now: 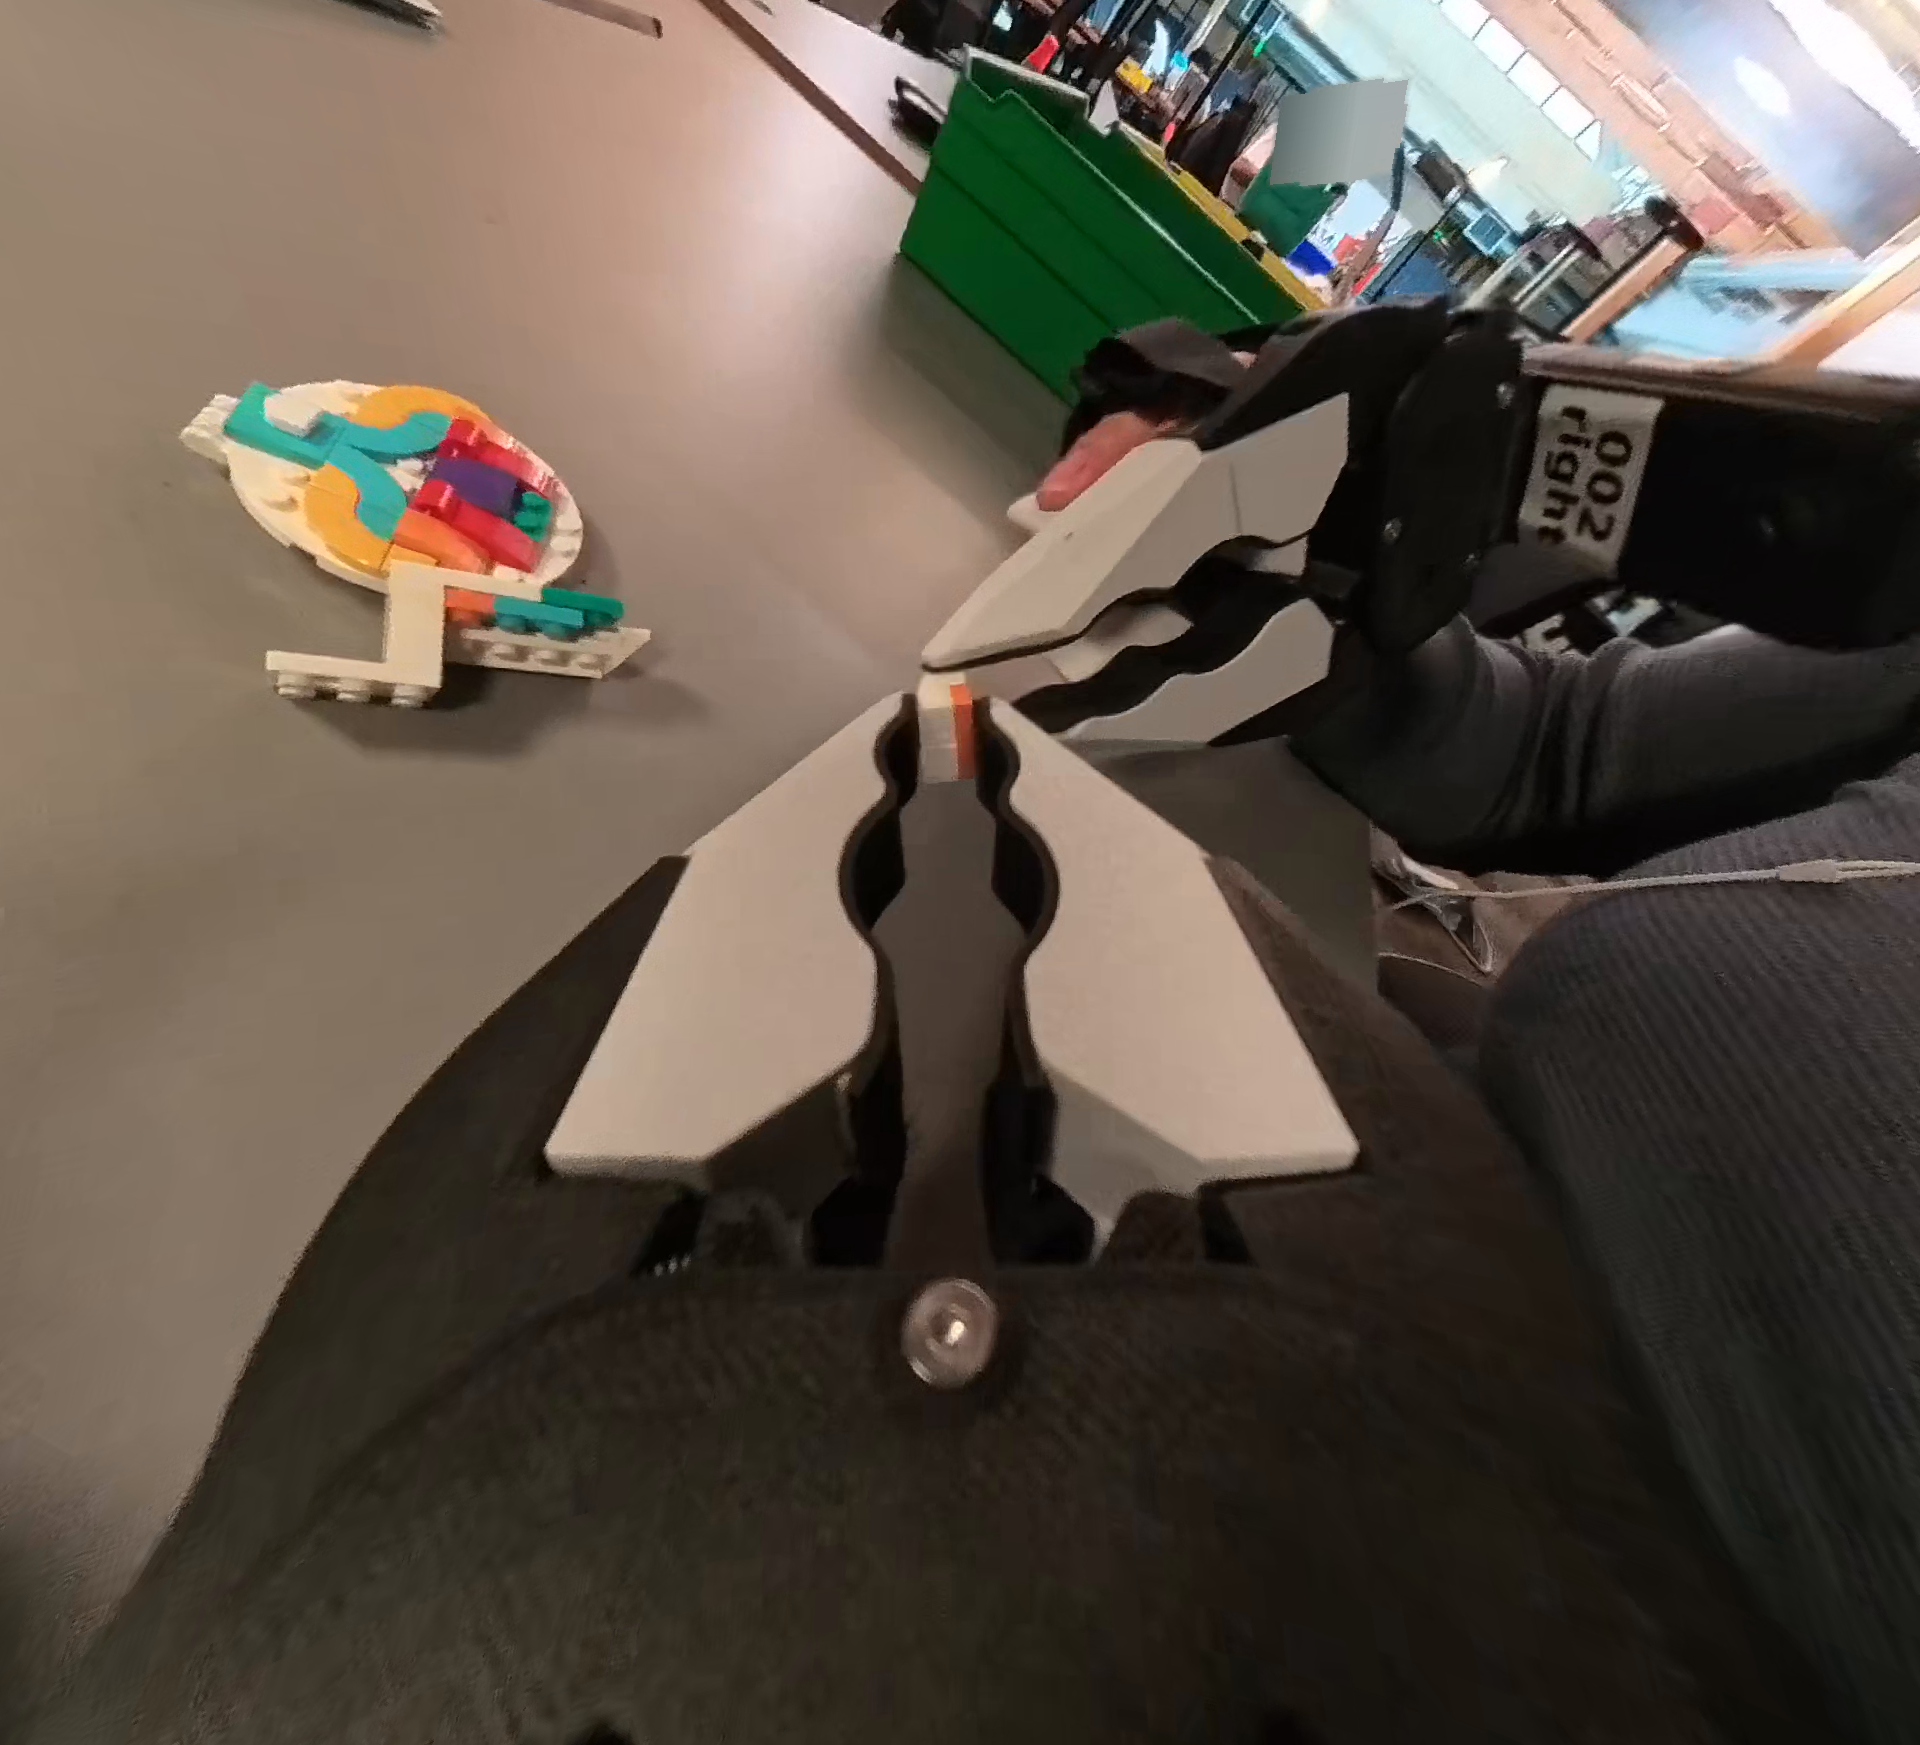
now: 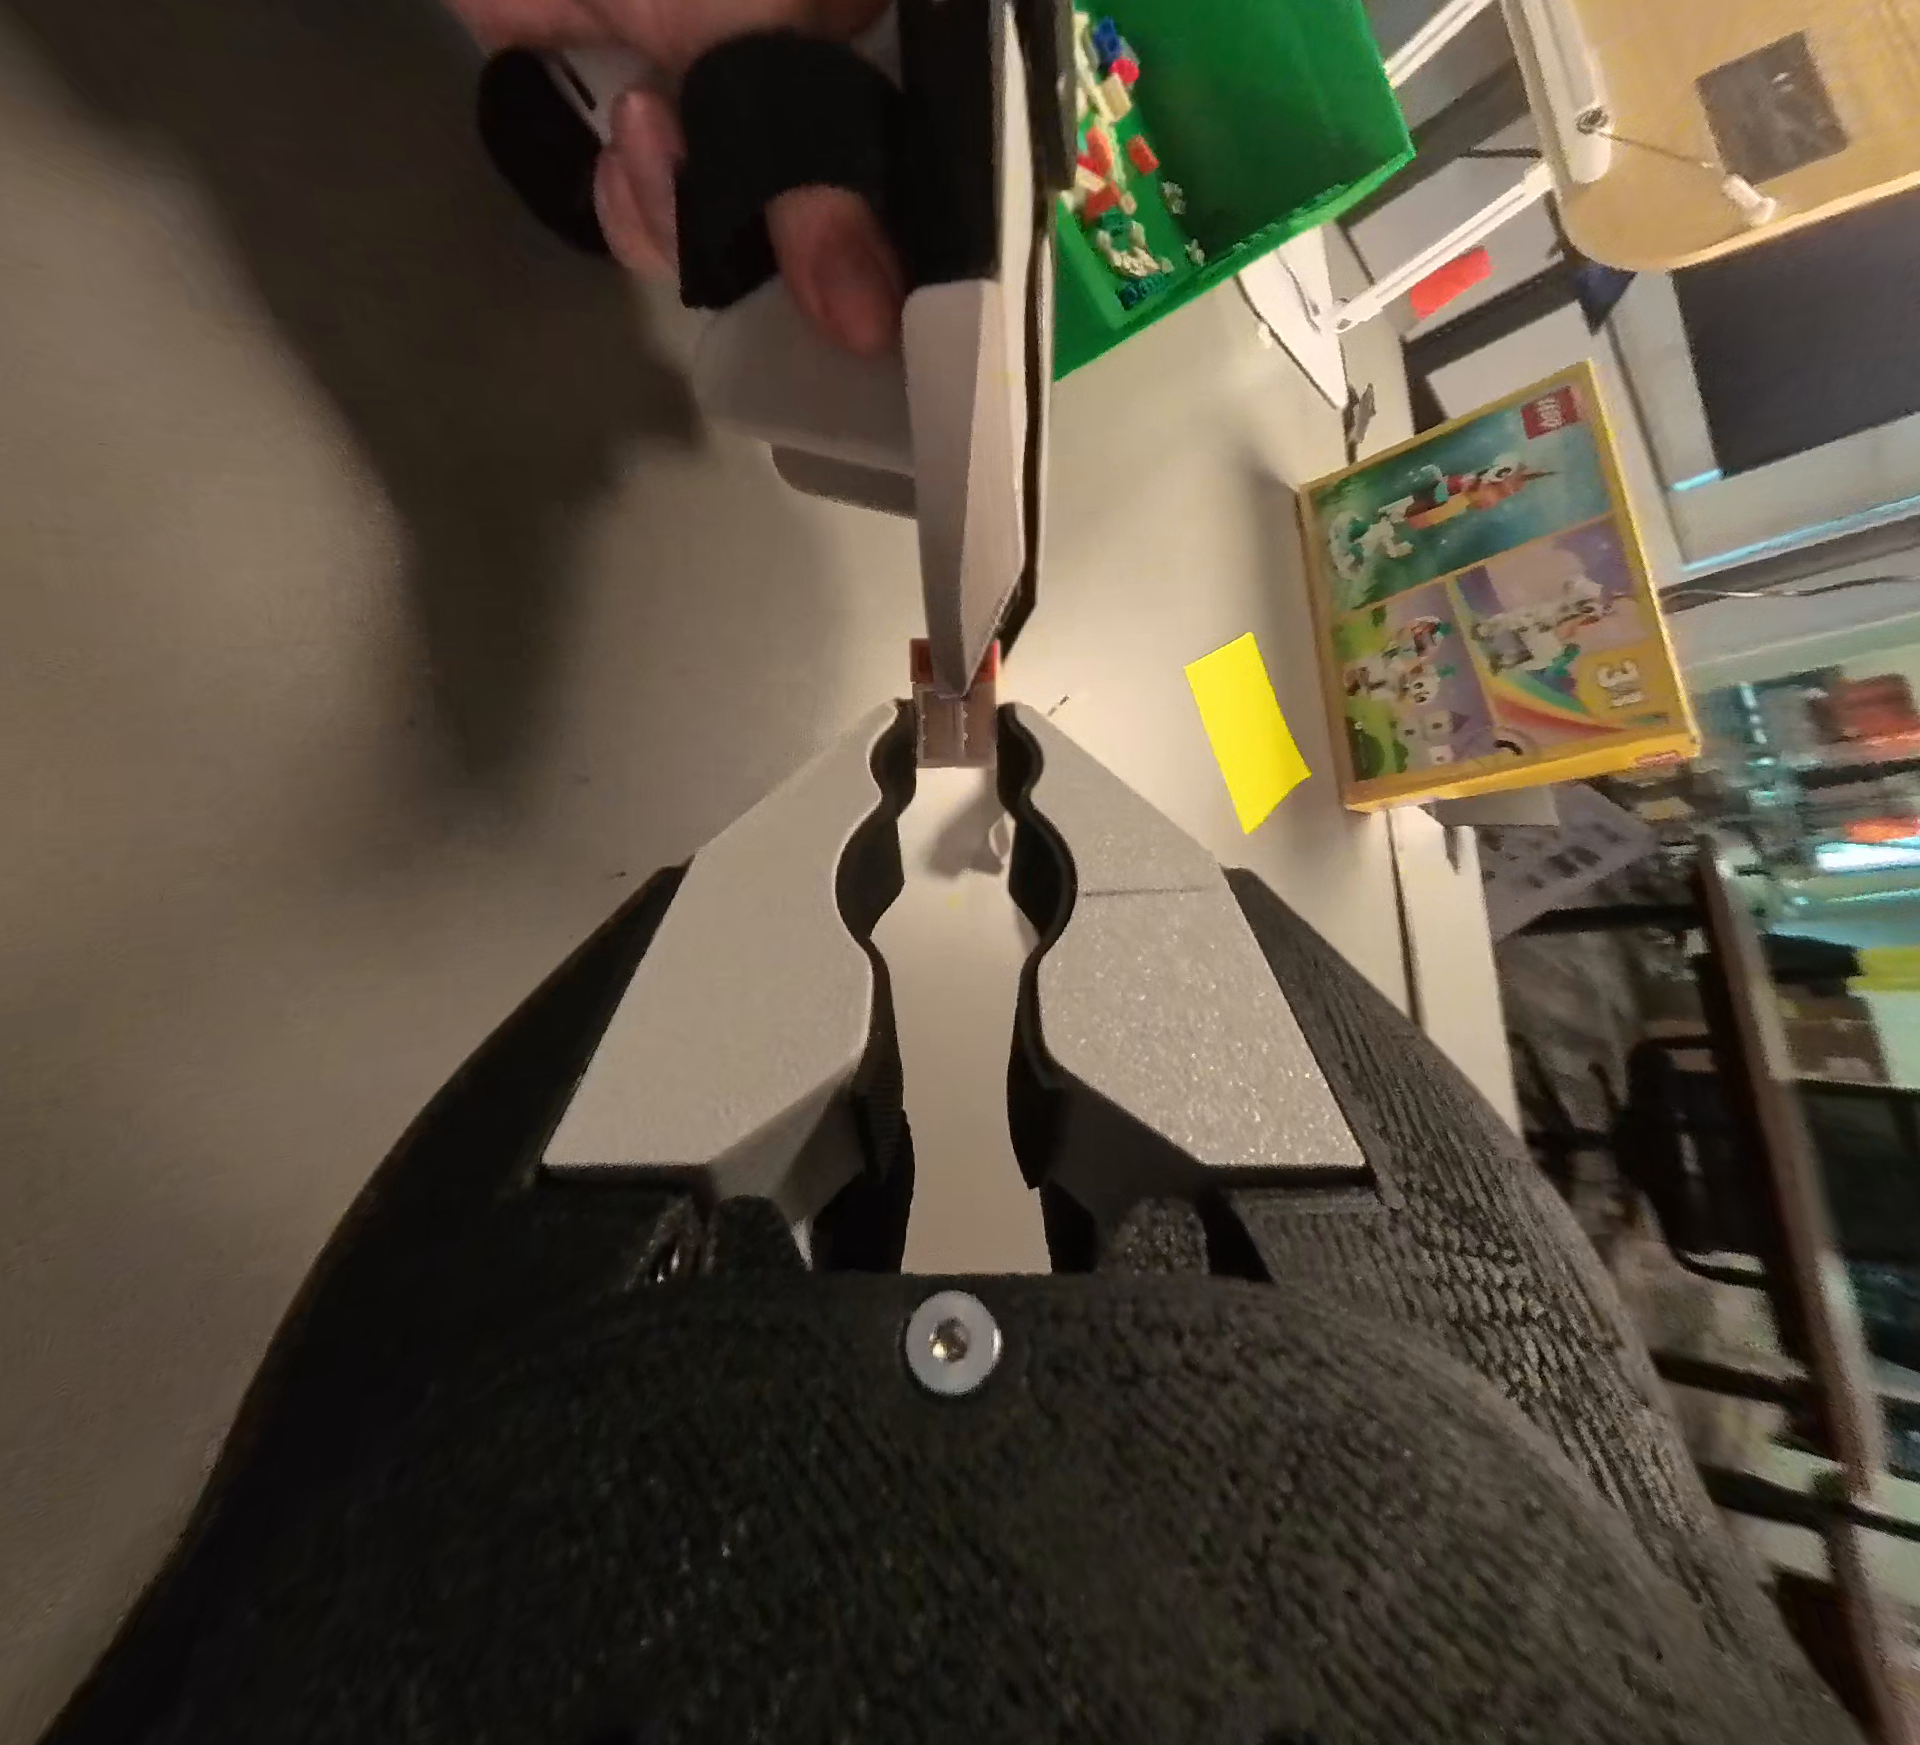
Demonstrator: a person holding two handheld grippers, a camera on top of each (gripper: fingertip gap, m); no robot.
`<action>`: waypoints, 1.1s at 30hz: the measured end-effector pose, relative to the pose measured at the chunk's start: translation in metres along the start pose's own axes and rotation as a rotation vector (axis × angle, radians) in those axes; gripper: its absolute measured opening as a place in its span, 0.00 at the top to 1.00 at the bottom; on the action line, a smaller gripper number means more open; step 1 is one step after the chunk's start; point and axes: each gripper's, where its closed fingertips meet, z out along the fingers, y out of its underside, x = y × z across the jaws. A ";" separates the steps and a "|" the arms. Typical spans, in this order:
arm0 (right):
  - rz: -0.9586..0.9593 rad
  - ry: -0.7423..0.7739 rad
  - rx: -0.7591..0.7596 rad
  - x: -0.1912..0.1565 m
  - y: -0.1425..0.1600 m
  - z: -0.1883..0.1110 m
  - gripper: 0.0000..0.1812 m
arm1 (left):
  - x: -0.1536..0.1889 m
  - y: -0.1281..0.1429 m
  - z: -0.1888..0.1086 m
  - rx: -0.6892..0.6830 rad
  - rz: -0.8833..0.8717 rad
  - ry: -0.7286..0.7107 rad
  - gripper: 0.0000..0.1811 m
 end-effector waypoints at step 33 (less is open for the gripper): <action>0.322 -0.105 0.196 -0.004 -0.003 -0.019 1.00 | 0.002 -0.002 0.004 0.018 -0.089 0.071 0.96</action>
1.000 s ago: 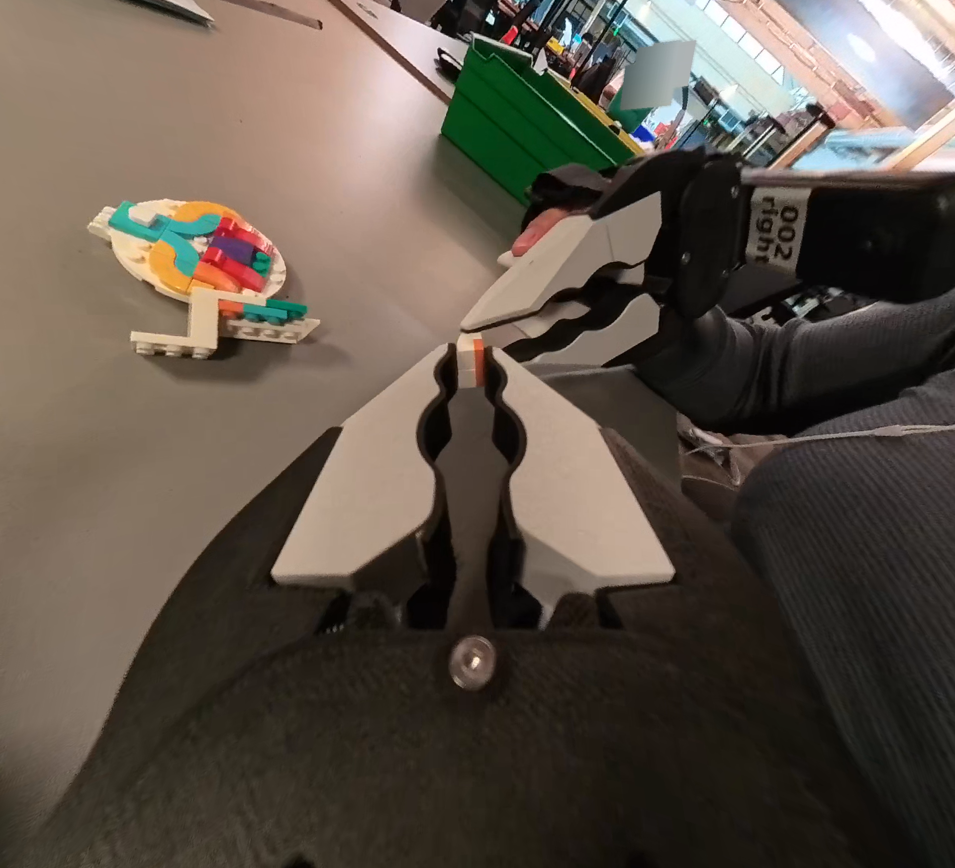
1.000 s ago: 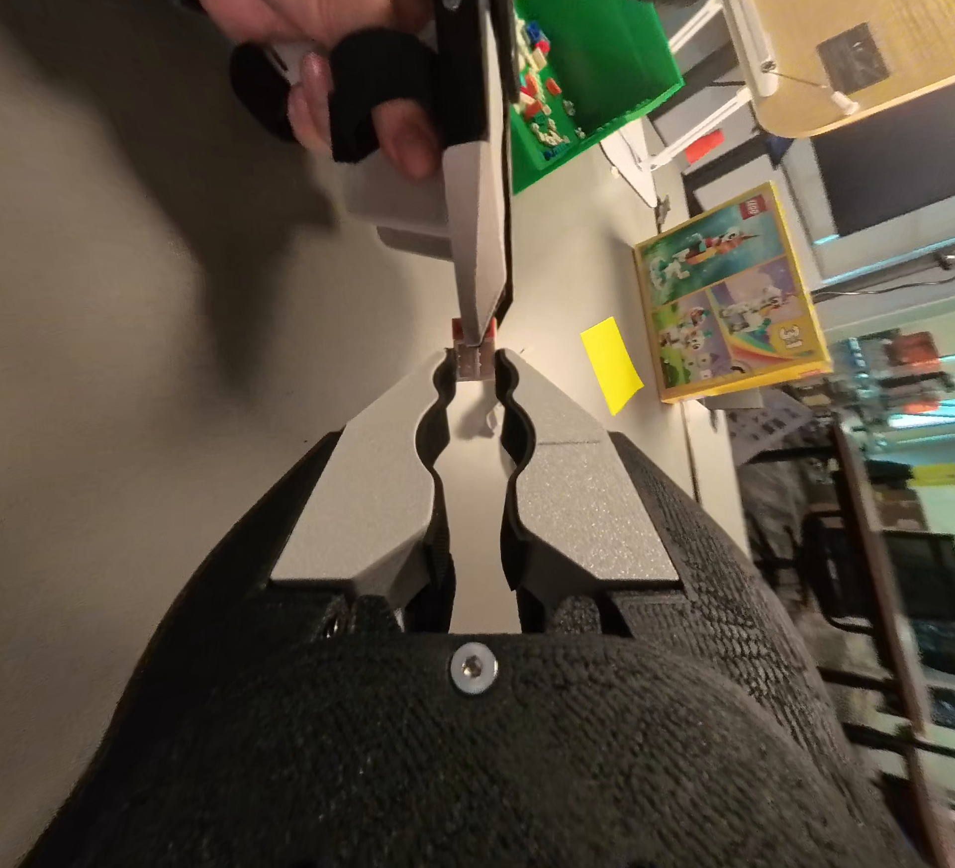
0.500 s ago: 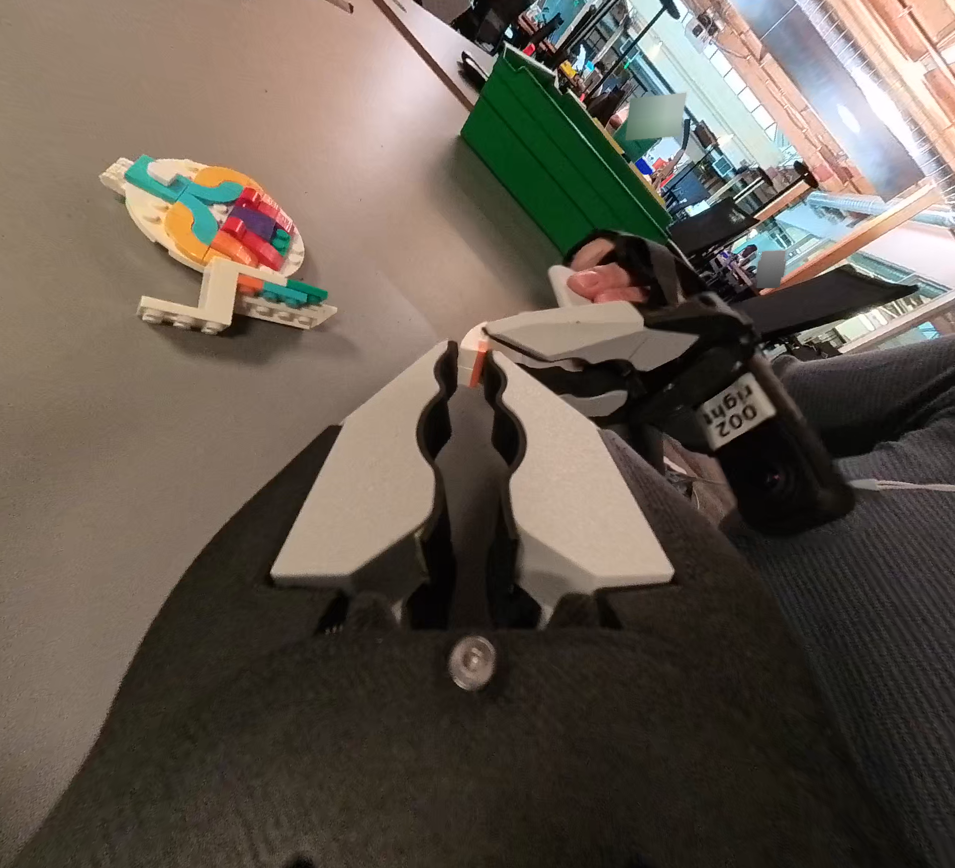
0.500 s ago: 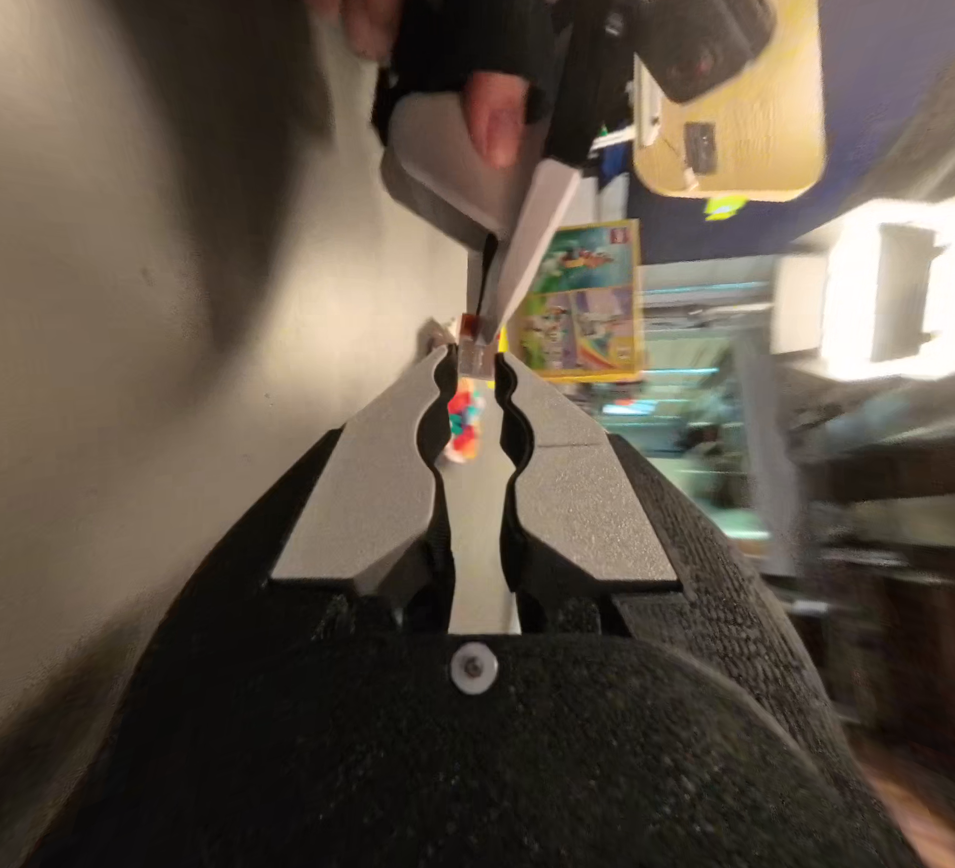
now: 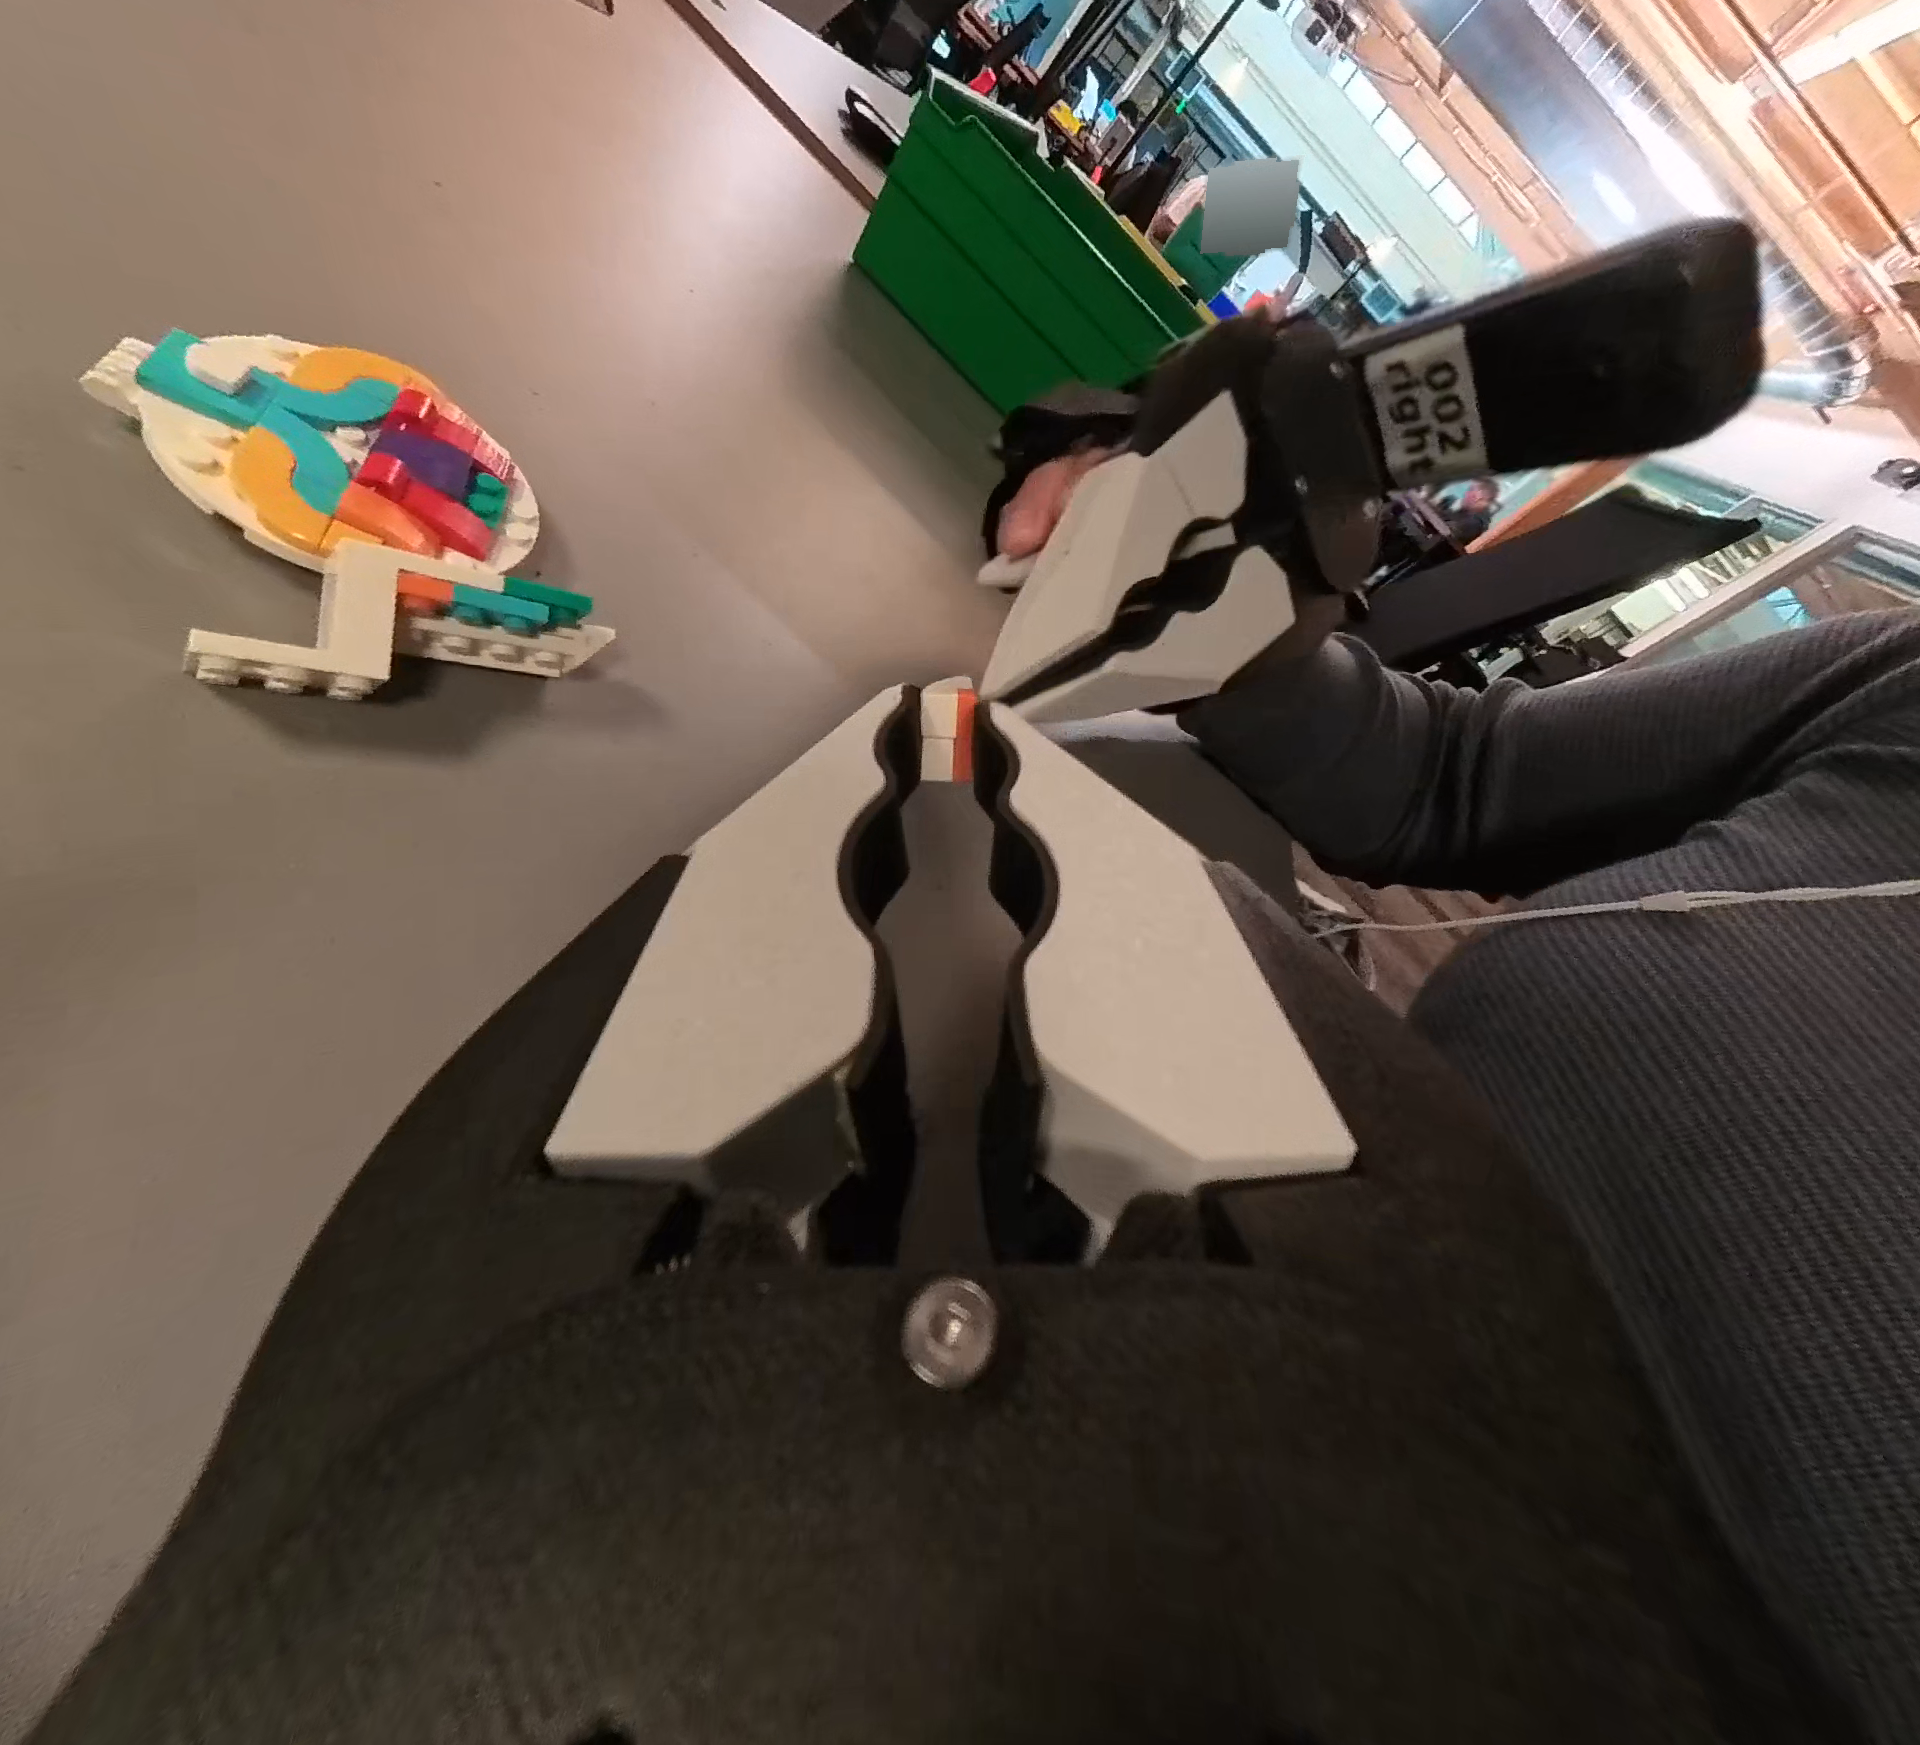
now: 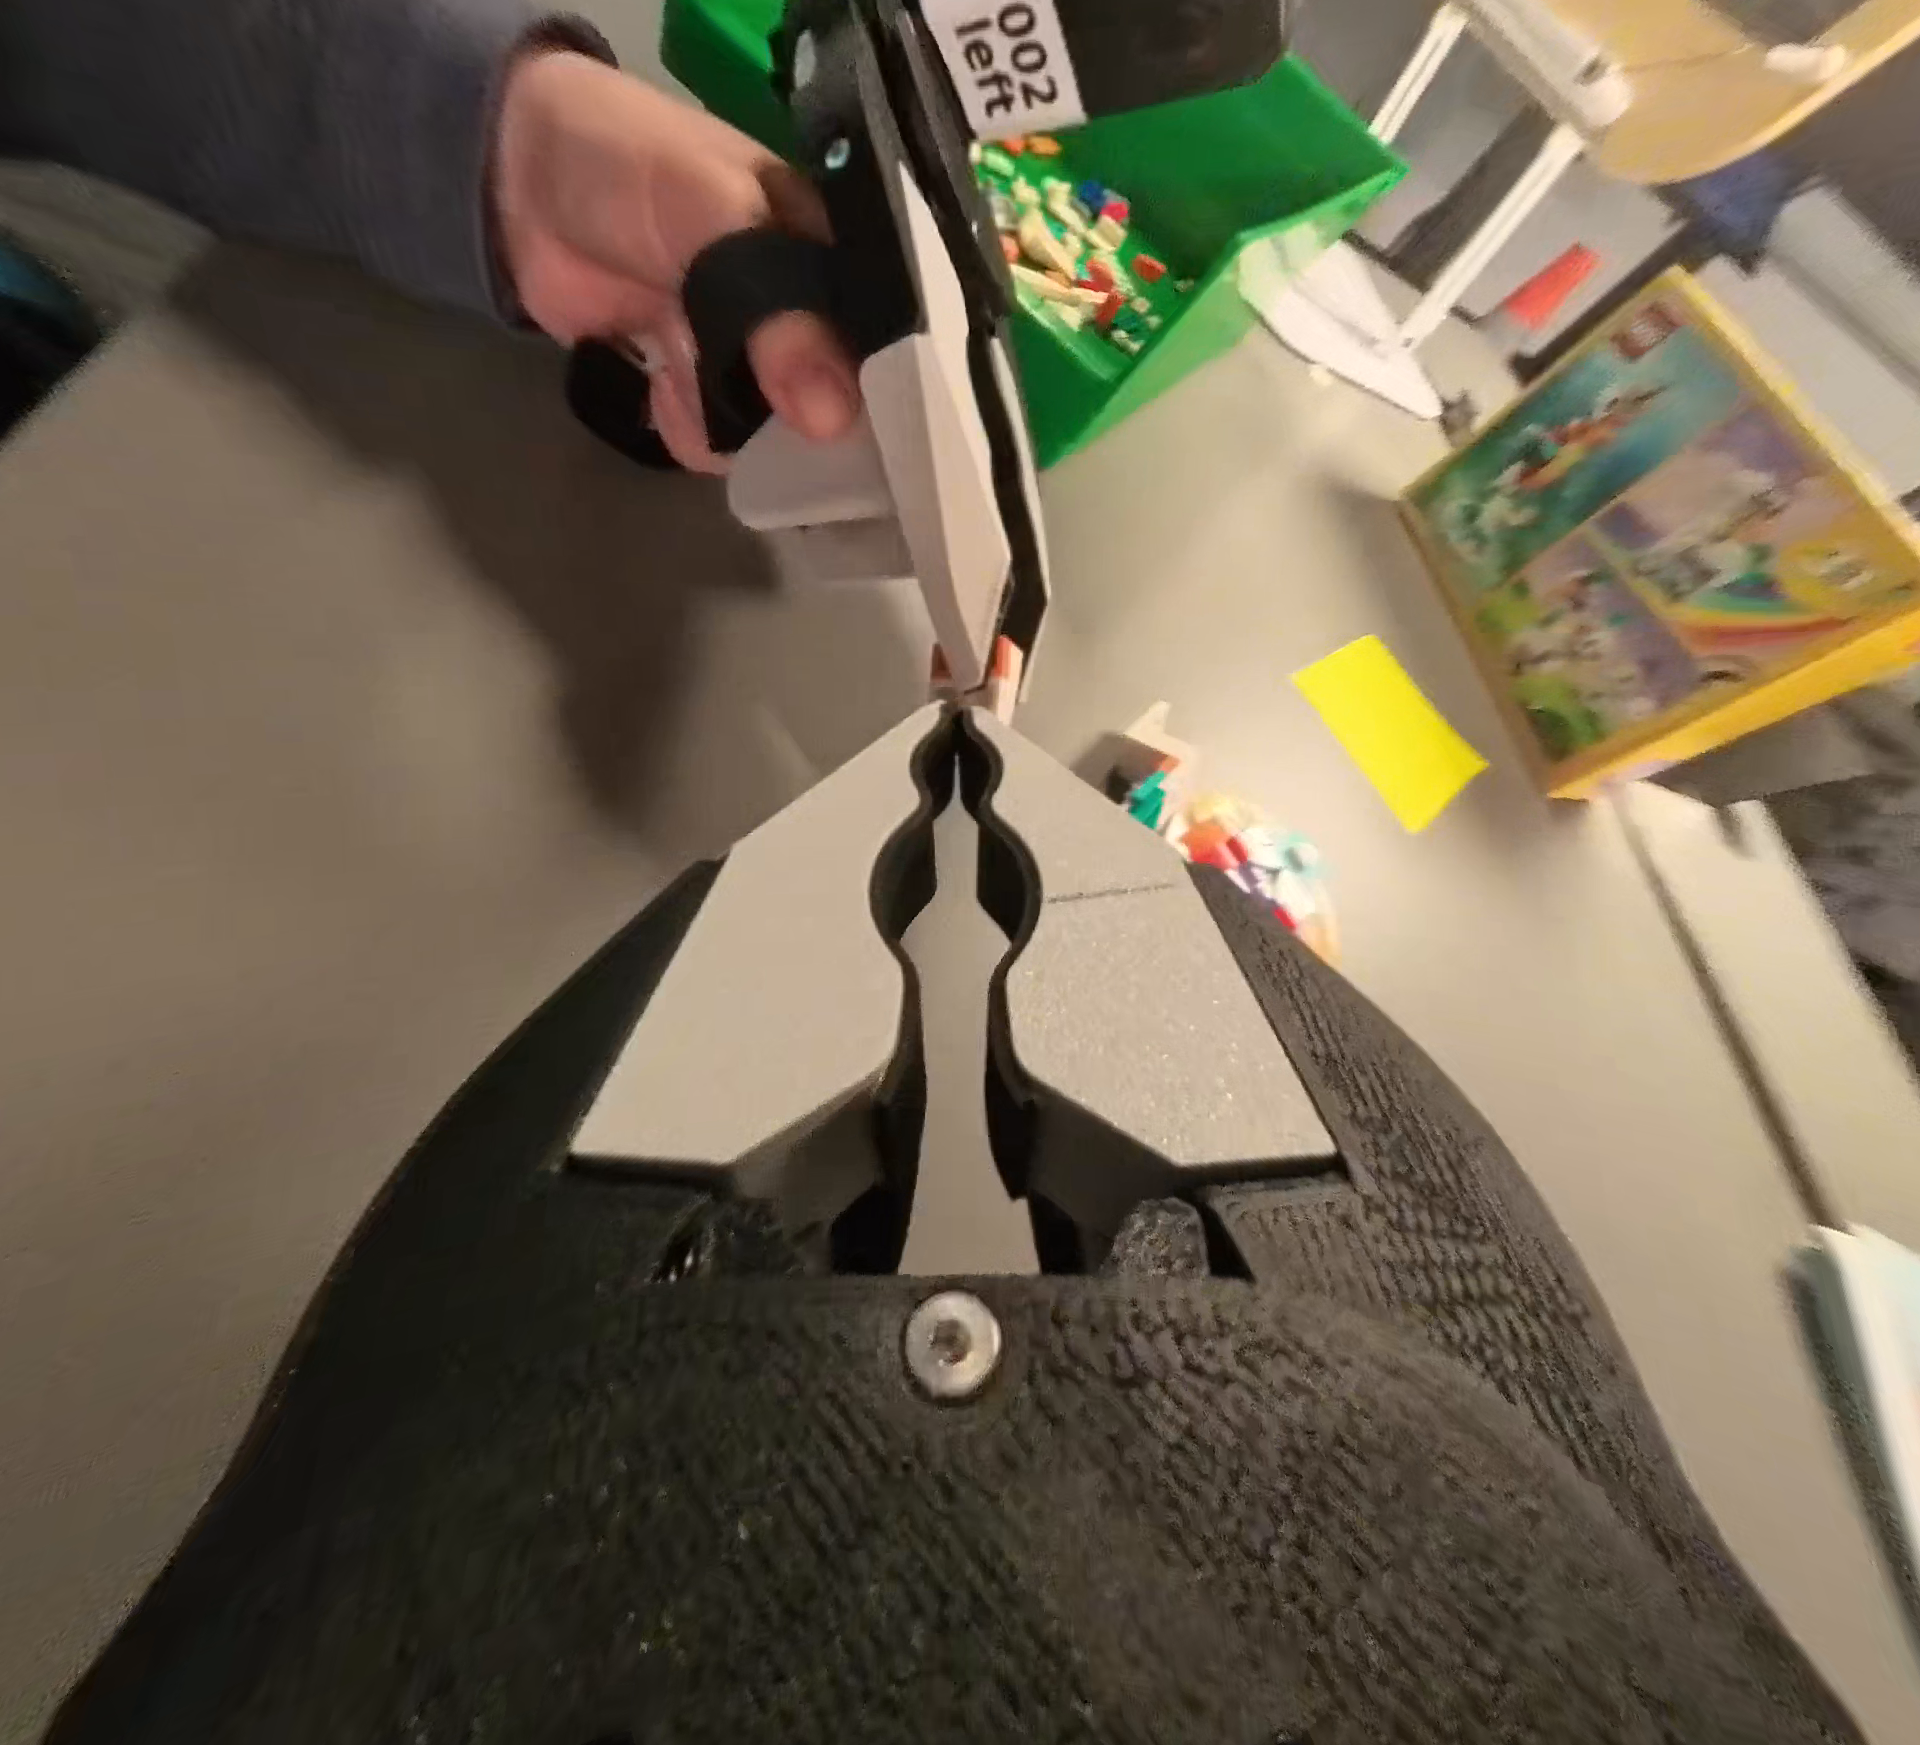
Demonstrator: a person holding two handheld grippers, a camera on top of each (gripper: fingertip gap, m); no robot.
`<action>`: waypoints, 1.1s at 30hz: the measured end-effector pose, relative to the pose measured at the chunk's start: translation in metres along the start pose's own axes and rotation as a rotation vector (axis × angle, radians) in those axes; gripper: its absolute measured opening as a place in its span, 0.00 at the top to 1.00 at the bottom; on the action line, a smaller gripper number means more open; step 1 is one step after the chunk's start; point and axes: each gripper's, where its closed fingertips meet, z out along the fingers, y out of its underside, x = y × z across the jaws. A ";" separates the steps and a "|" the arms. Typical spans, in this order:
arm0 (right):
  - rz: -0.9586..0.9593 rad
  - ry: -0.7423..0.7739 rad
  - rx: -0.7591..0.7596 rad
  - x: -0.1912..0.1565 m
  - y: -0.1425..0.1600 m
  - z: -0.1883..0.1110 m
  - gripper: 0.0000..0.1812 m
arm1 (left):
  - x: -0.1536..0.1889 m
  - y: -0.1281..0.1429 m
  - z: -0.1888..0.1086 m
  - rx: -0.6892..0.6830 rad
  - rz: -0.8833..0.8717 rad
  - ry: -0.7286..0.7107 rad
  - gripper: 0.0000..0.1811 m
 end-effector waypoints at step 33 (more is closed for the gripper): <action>0.491 -0.360 0.198 -0.006 -0.001 -0.003 0.93 | 0.016 0.009 0.009 -0.065 0.082 0.064 0.94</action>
